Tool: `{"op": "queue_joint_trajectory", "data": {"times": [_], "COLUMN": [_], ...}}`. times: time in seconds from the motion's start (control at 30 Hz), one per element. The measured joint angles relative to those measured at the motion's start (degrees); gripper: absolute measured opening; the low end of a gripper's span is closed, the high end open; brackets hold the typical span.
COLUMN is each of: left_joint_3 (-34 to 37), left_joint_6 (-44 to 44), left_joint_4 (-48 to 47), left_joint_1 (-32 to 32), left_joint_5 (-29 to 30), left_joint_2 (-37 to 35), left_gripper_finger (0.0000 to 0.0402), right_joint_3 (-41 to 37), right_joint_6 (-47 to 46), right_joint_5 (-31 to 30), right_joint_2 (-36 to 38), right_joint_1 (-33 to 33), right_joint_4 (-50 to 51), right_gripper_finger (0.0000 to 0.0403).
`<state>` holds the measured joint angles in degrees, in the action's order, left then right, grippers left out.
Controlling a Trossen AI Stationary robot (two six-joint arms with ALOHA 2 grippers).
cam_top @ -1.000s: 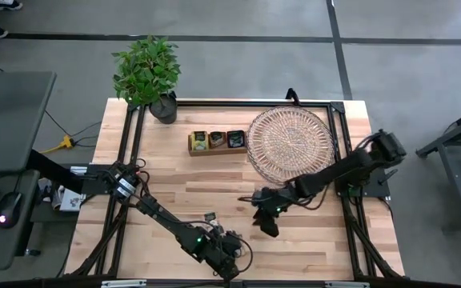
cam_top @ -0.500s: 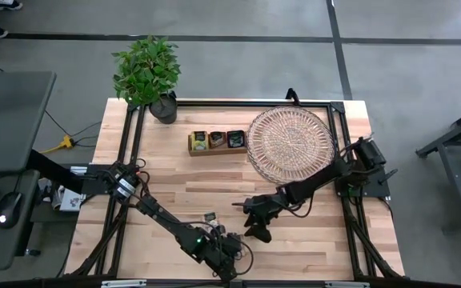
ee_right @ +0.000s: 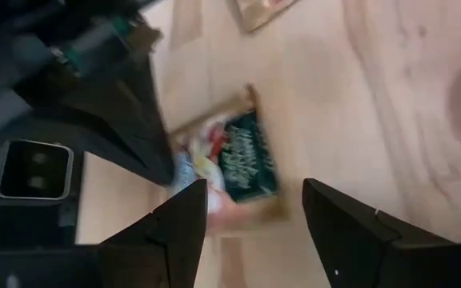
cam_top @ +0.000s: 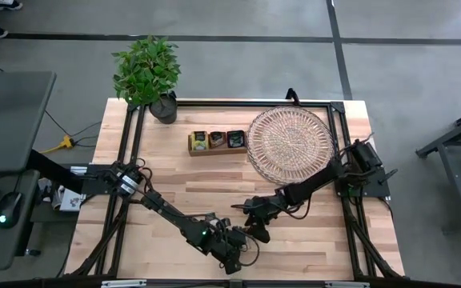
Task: Pick & Place Tea
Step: Put the brown tea bag into the middle section of the wooden organizer
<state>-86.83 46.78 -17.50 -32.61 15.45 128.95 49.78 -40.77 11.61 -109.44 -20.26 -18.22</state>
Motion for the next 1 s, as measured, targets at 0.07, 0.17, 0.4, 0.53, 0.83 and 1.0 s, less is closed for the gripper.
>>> {"op": "queue_joint_trajectory", "data": {"times": [0.07,0.17,0.4,0.53,0.83,1.0], "left_joint_3": [0.1,0.1,0.1,0.1,0.1,0.1], "left_joint_6": [-0.6,-0.9,-1.6,-1.6,-1.6,-1.6], "left_joint_4": [0.5,0.9,1.2,1.4,1.4,1.4], "left_joint_1": [0.4,0.8,1.1,1.2,1.2,1.1], "left_joint_5": [-0.1,-0.3,-0.3,-0.1,-0.1,0.0], "left_joint_2": [0.1,0.1,0.1,0.1,0.1,0.1], "left_gripper_finger": [0.0000,0.0000,0.0000,0.0000,0.0000,0.0000], "right_joint_3": [0.2,0.3,0.2,0.2,0.1,0.0], "right_joint_6": [-0.7,-1.5,-3.6,-3.5,-3.5,-2.1], "right_joint_5": [0.8,1.1,1.7,1.9,1.2,1.1], "right_joint_2": [-1.3,-2.7,-2.9,-2.9,-3.0,-3.0], "right_joint_1": [-0.4,-1.2,-3.1,-3.8,-2.7,-2.0], "right_joint_4": [-1.0,-2.1,-4.2,-3.8,-3.4,-3.4], "right_gripper_finger": [0.0202,0.0202,0.0201,0.0190,0.0075,0.0008]}}
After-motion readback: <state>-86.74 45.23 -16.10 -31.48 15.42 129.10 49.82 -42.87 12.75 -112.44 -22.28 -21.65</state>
